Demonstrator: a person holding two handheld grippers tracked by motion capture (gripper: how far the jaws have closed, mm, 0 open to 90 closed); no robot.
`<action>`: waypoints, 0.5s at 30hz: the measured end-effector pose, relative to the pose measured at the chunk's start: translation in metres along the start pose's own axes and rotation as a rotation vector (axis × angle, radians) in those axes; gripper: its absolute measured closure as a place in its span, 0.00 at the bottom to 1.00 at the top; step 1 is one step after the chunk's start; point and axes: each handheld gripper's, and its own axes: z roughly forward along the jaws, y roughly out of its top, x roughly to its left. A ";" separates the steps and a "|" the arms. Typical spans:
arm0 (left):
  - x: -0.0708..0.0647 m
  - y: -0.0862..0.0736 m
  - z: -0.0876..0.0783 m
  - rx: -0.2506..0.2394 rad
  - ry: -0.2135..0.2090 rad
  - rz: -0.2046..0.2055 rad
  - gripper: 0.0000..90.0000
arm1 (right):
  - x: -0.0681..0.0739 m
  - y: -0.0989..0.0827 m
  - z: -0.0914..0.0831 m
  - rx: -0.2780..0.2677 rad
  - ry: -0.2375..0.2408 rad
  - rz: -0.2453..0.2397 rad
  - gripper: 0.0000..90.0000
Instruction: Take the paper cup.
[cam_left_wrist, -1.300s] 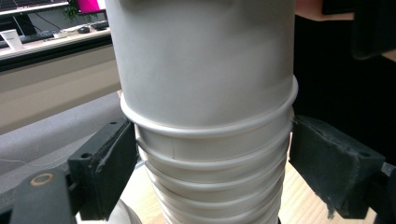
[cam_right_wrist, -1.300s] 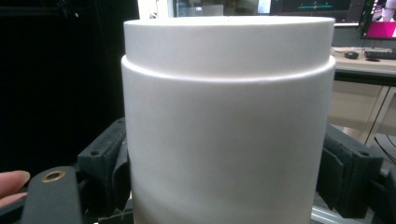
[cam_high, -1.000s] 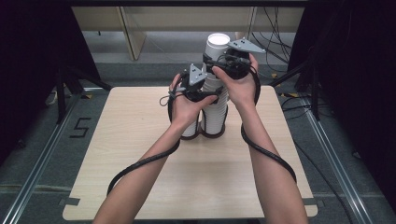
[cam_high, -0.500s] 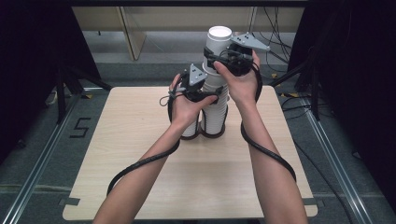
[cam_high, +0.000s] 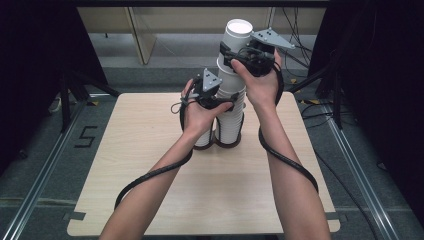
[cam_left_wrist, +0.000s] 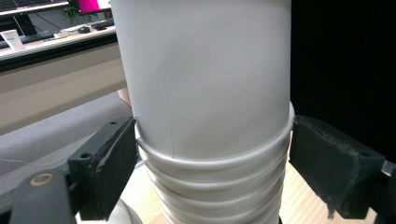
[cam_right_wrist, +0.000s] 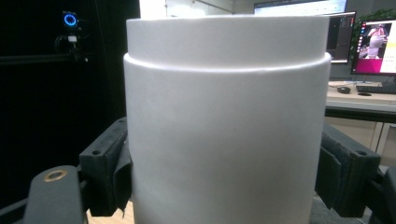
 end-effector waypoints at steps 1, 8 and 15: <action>0.000 0.000 0.000 0.000 0.000 0.000 0.17 | 0.000 0.000 0.000 -0.002 0.000 0.007 0.21; 0.000 0.000 0.000 -0.001 0.000 0.000 0.17 | -0.001 0.006 -0.004 -0.031 0.009 0.015 0.21; 0.001 0.000 -0.001 -0.010 -0.007 -0.007 0.17 | 0.002 0.018 -0.013 -0.087 0.029 0.027 0.21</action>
